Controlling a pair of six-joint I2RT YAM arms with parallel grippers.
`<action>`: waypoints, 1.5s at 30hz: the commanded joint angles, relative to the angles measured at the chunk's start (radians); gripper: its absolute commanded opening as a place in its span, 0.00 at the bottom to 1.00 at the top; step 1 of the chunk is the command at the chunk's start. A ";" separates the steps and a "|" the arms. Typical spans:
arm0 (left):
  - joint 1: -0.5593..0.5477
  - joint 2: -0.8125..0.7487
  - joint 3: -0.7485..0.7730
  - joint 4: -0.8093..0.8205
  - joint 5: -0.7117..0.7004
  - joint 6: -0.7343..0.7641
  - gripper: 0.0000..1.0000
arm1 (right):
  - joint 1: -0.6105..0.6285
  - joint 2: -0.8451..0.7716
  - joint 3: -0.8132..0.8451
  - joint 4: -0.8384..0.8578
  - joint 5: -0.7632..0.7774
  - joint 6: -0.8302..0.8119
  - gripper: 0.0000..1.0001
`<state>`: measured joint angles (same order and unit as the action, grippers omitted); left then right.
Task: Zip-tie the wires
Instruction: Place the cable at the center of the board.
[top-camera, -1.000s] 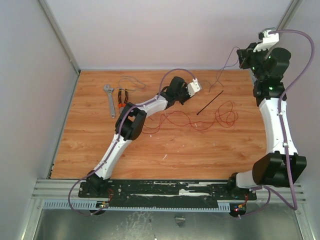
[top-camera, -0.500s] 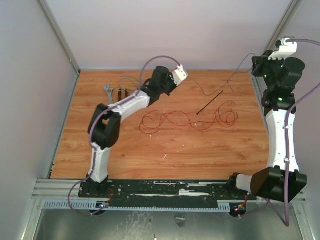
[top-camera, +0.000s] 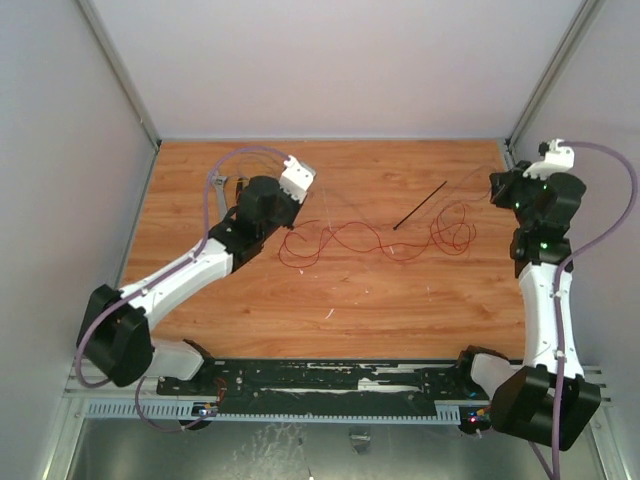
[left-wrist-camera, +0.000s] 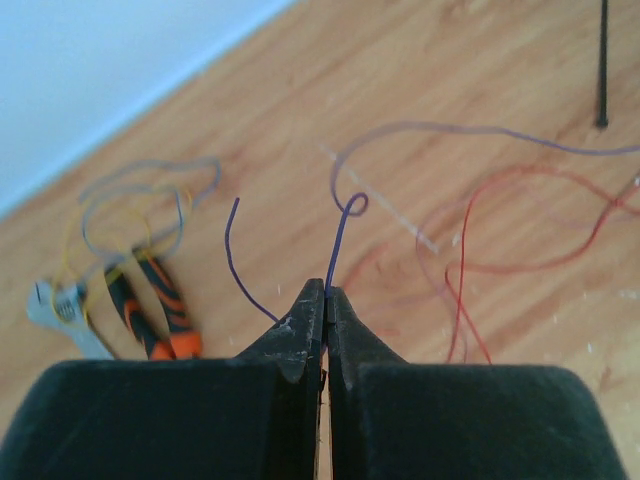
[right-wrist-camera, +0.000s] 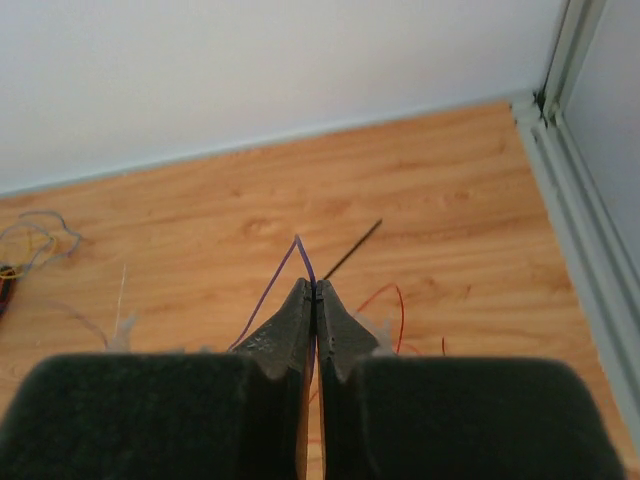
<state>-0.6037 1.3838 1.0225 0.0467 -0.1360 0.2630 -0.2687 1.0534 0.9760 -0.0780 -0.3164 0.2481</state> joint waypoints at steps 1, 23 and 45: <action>-0.003 -0.125 -0.097 -0.046 -0.080 -0.127 0.00 | 0.000 -0.059 -0.096 0.067 0.038 0.059 0.00; -0.027 -0.157 -0.284 0.032 -0.028 -0.292 0.00 | -0.020 -0.065 -0.269 0.170 0.249 0.067 0.00; -0.038 -0.015 -0.368 0.101 0.080 -0.441 0.16 | -0.021 0.112 -0.466 0.352 0.269 0.134 0.00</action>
<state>-0.6350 1.3476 0.6651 0.1047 -0.0631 -0.1436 -0.2802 1.1580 0.5259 0.2020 -0.0742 0.3664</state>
